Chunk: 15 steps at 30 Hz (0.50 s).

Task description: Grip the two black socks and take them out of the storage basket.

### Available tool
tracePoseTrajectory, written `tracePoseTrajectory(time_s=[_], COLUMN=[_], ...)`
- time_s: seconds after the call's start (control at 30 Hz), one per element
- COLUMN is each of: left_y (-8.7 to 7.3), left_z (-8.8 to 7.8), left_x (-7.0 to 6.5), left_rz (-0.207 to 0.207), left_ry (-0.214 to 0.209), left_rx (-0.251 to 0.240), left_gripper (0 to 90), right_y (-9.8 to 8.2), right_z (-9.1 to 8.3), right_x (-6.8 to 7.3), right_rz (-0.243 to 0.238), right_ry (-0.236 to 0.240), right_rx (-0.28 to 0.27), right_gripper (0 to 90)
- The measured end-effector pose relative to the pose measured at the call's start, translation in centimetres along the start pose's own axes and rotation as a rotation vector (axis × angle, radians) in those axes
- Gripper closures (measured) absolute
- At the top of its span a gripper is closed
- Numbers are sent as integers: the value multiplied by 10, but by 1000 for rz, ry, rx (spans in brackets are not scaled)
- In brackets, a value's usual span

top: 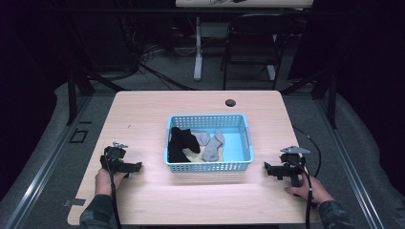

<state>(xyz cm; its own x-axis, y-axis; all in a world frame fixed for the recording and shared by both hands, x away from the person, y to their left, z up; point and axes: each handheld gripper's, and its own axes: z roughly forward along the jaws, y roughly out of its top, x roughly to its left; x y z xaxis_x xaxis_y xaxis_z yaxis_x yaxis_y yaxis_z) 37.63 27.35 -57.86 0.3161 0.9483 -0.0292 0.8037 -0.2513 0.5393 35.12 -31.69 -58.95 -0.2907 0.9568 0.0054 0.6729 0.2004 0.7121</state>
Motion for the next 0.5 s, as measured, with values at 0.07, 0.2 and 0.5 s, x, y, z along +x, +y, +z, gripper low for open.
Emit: tracePoseTrajectory(time_s=[0.07,0.2,0.5], left_y=[0,0,1], left_z=[0,0,-1], left_x=[0,0,0], left_rz=[0,2,3], left_ry=[0,-1,0], left_rx=[0,4,12], left_gripper=[0,0,0], right_y=[0,0,0], right_z=[0,0,0], right_x=[0,0,0], right_rz=[1,0,1], right_ry=[0,0,4], right_rx=[-1,0,-1], right_gripper=[0,0,0])
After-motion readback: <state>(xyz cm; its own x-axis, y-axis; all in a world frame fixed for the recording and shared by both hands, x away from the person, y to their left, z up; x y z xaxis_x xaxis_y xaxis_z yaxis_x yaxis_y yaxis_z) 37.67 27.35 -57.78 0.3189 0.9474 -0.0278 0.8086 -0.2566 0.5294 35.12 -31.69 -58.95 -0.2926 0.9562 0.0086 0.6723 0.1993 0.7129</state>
